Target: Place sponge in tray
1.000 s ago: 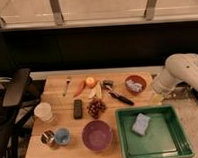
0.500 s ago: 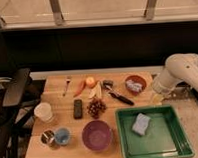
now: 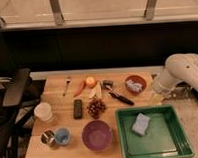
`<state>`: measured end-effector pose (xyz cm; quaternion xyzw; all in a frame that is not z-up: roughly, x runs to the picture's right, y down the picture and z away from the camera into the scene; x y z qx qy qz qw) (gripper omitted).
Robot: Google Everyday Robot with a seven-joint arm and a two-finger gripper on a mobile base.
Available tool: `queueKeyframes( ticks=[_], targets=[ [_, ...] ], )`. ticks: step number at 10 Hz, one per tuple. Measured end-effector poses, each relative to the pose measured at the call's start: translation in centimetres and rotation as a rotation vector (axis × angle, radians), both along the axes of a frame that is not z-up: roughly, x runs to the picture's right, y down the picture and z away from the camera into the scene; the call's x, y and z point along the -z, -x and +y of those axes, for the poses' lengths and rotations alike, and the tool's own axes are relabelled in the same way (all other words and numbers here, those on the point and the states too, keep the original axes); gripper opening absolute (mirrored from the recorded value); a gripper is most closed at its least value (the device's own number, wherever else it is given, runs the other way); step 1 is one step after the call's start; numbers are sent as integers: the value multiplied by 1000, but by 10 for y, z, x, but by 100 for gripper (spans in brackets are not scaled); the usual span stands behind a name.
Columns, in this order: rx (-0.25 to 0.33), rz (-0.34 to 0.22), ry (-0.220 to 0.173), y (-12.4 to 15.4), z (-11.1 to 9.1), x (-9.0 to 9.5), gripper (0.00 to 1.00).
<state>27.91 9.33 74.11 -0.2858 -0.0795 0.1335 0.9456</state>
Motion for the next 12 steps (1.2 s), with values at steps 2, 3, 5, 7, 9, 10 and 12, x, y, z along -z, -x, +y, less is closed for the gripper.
queueKeyframes(
  ticks=[2, 3, 5, 7, 9, 10, 12],
  targets=[
    [0, 0, 0, 0, 0, 0, 62],
    [0, 0, 0, 0, 0, 0, 62],
    [0, 0, 0, 0, 0, 0, 62],
    [5, -2, -2, 0, -1, 0, 62],
    [80, -31, 10, 5, 7, 3, 62],
    [170, -85, 9, 10, 14, 4, 62],
    [380, -199, 15, 14, 33, 7, 62]
  ],
)
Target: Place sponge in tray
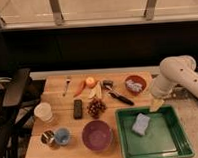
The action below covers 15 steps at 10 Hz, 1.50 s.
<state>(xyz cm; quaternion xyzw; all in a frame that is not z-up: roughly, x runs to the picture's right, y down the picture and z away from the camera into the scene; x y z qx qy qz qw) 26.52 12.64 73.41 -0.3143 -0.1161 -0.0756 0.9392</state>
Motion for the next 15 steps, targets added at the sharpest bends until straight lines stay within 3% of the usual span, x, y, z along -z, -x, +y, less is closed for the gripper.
queueKeyframes(
  ticks=[2, 3, 6, 7, 10, 11, 15],
  targets=[
    [137, -79, 14, 8, 12, -4, 62],
    [171, -95, 17, 7, 16, -5, 62],
    [201, -92, 19, 10, 17, -3, 62],
    [242, -97, 10, 12, 19, -1, 62],
    [510, -235, -49, 31, 36, 2, 62],
    [550, -258, -58, 33, 42, 2, 62],
    [566, -327, -32, 35, 62, -9, 62]
  ],
)
